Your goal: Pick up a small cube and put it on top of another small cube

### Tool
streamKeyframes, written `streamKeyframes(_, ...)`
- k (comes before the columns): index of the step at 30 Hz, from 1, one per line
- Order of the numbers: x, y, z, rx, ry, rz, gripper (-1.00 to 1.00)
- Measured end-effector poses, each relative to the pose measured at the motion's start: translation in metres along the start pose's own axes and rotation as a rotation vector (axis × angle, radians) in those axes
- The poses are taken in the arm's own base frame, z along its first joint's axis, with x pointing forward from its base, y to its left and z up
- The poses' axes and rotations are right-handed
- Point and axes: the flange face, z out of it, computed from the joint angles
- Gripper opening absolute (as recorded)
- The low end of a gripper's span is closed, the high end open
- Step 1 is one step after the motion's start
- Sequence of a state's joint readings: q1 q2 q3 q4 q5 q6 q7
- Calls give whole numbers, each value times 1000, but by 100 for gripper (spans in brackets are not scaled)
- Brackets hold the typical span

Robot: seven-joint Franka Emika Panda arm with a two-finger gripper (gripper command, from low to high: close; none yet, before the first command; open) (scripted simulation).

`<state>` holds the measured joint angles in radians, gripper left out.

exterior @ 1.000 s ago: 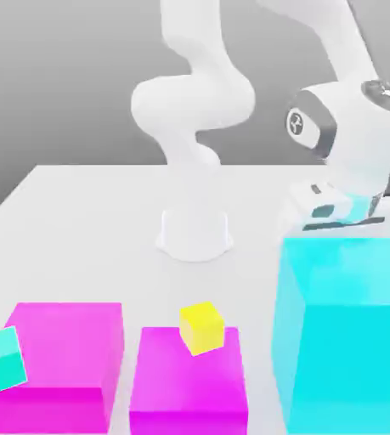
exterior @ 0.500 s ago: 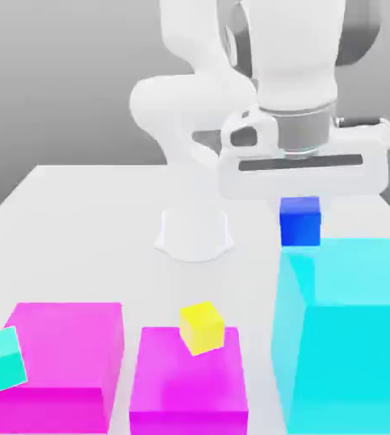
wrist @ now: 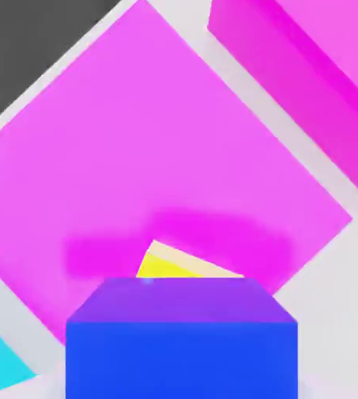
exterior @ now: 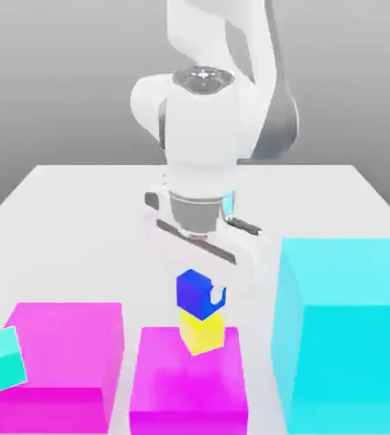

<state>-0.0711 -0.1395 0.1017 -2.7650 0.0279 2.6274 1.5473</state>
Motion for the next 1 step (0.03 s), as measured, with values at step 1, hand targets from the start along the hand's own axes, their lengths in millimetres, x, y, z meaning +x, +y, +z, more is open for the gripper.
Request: streamKeyframes(1,0,0,0,0,0,0,100)
